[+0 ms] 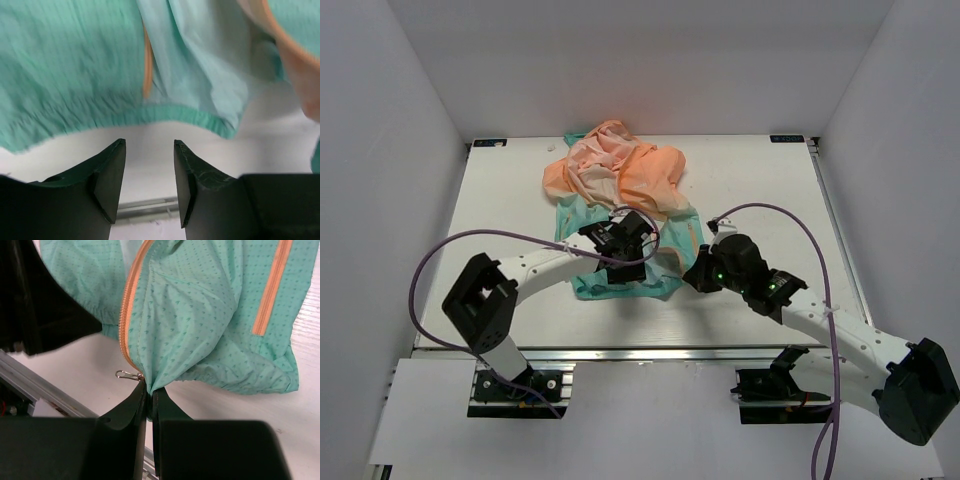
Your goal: Zip up the jacket
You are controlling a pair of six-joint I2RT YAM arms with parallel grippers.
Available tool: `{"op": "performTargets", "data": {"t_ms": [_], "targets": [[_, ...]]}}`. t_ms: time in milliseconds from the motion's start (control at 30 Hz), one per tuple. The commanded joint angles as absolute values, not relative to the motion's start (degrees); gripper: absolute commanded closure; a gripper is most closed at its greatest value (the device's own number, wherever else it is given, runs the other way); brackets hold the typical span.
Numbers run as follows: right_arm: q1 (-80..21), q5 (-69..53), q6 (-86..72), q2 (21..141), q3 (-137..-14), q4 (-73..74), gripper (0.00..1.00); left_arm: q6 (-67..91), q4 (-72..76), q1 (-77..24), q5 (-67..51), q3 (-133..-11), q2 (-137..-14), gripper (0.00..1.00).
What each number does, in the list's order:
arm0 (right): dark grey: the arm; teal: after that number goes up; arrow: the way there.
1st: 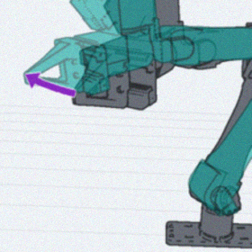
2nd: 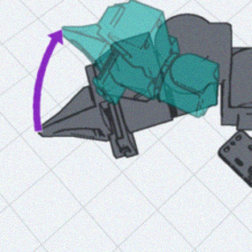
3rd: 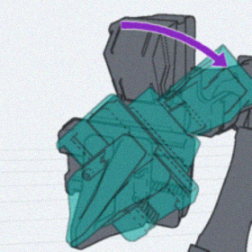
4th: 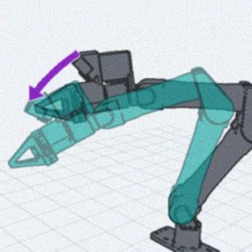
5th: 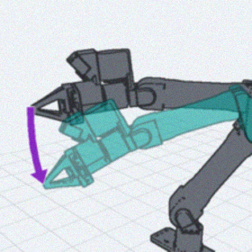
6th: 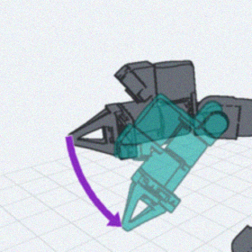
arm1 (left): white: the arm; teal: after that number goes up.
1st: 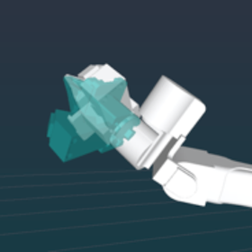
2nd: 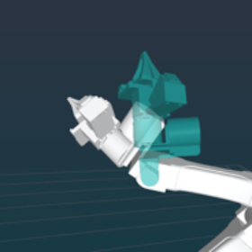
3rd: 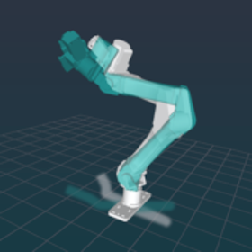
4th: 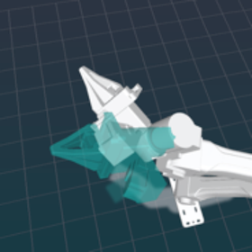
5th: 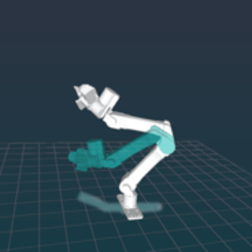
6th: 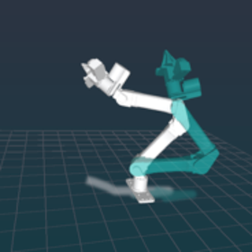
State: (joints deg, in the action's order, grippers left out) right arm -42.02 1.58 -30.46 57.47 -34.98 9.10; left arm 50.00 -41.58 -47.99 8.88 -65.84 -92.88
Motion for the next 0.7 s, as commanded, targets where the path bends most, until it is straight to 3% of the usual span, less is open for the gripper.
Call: {"op": "performTargets", "data": {"t_ms": [0, 100, 667], "targets": [[-41.49, 3.60, -29.18, 56.69, -35.33, 9.84, 1.00, 43.88, -40.00, -45.18, 11.08, -69.08, -94.04, 0.47], [-41.13, 3.69, -29.00, 57.04, -35.24, 9.76, 1.00, 40.71, -38.41, -43.16, 8.37, -69.78, -97.02, 0.54], [-38.59, 1.76, -28.13, 58.80, -34.98, 9.49, 1.00, 37.00, -38.23, -43.15, 7.74, -70.05, -102.39, 0.57]]}}
